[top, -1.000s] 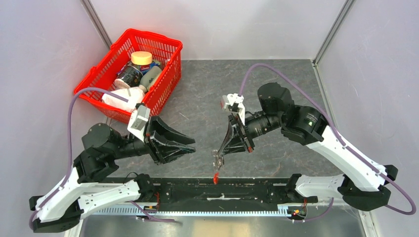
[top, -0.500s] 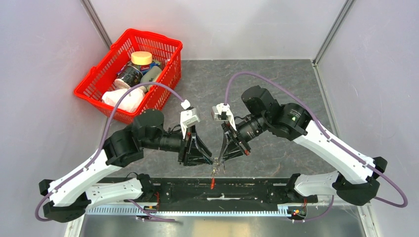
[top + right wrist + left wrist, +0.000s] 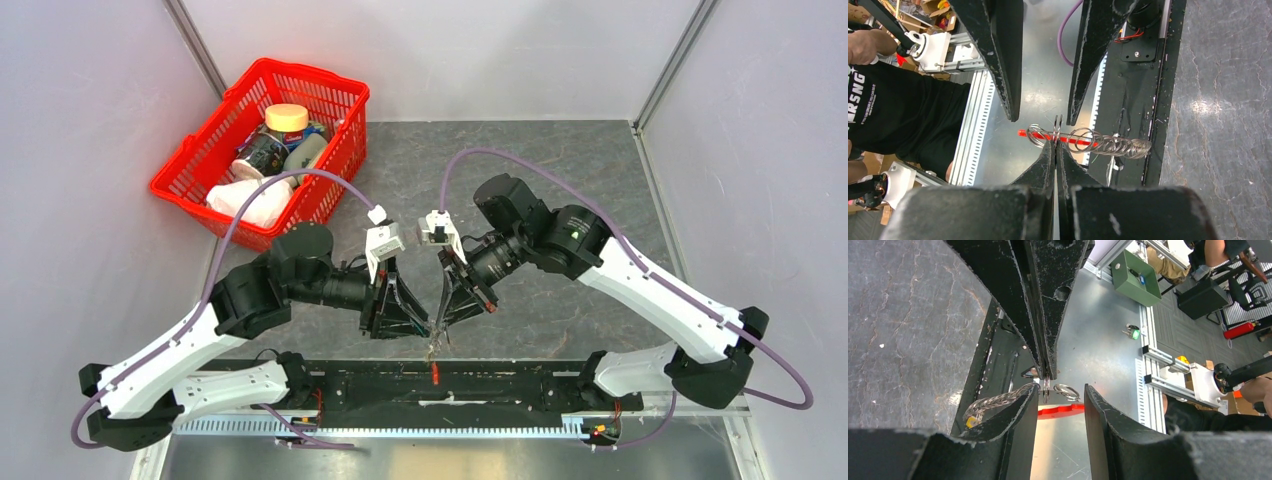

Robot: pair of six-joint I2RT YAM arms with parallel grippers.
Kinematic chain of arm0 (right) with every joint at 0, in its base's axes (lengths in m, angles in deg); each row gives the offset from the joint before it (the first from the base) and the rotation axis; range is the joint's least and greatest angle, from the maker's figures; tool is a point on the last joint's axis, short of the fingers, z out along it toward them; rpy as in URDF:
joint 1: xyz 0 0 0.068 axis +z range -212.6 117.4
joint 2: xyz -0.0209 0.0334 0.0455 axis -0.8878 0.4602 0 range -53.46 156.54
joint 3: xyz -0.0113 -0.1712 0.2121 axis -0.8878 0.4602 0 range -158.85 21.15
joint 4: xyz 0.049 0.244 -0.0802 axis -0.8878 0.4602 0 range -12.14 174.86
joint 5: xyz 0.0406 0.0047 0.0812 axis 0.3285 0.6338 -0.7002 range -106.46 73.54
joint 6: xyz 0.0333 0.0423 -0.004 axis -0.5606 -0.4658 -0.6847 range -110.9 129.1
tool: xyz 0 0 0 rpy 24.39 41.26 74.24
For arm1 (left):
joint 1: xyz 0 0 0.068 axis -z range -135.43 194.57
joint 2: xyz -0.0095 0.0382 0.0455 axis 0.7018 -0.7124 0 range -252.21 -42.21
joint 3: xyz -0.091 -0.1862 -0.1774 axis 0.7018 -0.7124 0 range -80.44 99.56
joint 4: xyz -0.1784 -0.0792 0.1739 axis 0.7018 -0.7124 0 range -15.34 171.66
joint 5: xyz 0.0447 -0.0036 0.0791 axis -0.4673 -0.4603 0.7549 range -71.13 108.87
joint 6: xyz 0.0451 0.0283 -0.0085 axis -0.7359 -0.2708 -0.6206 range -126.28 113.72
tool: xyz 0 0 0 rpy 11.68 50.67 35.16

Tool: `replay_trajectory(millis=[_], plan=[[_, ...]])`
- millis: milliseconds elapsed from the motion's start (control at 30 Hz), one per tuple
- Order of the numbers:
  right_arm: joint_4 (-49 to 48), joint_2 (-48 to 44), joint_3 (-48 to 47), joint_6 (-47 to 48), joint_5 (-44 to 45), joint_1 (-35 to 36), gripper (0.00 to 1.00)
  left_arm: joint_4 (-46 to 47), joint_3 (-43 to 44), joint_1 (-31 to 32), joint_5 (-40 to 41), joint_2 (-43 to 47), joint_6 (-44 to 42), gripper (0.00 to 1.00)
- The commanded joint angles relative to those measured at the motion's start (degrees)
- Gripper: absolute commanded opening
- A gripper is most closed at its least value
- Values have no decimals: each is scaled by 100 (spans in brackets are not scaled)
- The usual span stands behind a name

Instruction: Put the keys on the keyring

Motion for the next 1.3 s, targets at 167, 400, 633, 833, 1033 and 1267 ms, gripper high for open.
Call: replay_trajectory(millis=[167, 400, 633, 833, 1033, 1267], plan=[[-271, 124, -200, -23, -260, 67, 0, -4, -36, -14, -166, -36, -9, 45], [-296, 157, -271, -34, -257, 84, 0, -4, -85, -17, -212, -53, -35, 38], [-296, 175, -307, -26, -261, 111, 0, -4, -100, -16, -195, -68, -15, 35], [-296, 172, -300, -7, -258, 146, 0, -4, -100, -14, -179, -73, -5, 33], [-270, 162, -305, 19, -247, 190, 0, -4, -113, -16, -196, -91, -11, 28], [-248, 149, -377, 36, -215, 260, 0, 6, -161, -15, -212, -125, -70, 20]])
